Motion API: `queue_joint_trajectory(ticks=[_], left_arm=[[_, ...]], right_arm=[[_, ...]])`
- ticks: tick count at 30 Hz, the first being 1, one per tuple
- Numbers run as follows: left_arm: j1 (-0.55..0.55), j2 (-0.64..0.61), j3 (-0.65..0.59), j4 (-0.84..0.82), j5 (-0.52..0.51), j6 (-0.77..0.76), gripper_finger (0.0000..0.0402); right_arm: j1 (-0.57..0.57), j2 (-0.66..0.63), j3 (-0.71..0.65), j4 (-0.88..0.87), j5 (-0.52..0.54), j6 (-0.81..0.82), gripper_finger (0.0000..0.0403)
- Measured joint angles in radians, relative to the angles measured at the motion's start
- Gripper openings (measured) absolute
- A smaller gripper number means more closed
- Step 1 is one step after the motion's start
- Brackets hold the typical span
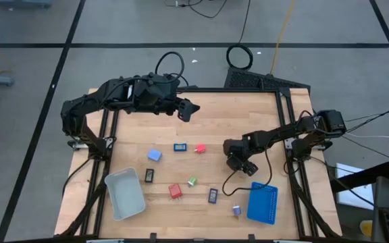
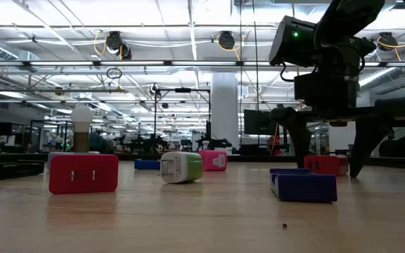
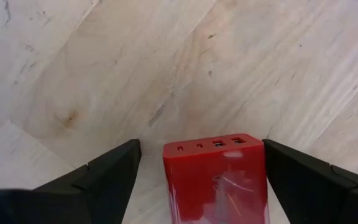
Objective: Pick & Place Office items
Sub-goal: Put the top red power adapter into the gray bin
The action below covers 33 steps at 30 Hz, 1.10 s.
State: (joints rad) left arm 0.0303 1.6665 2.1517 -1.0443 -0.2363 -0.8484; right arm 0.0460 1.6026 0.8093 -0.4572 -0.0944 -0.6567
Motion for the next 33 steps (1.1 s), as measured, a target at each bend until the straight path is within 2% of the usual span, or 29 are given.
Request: queue_joint_trajectory(ticks=[16,25,31,33], left_arm=[[0.000,0.000,0.000,0.000,0.023,-0.004,0.0294],[-0.004,0.000,0.000,0.000,0.018,0.050,0.0294],[-0.042,-0.041,0.000,-0.024,-0.044,0.130,0.0294],[-0.063,-0.060,0.000,-0.069,-0.098,0.133,0.0294]], right_arm=[[-0.043,0.002,-0.002,-0.006,-0.032,0.056,0.0213],[-0.044,-0.012,-0.003,0.040,-0.022,0.222,0.0211],[-0.048,-0.085,-0.008,0.117,-0.006,0.365,0.0211],[-0.048,-0.121,-0.005,0.163,-0.013,0.416,0.0211]])
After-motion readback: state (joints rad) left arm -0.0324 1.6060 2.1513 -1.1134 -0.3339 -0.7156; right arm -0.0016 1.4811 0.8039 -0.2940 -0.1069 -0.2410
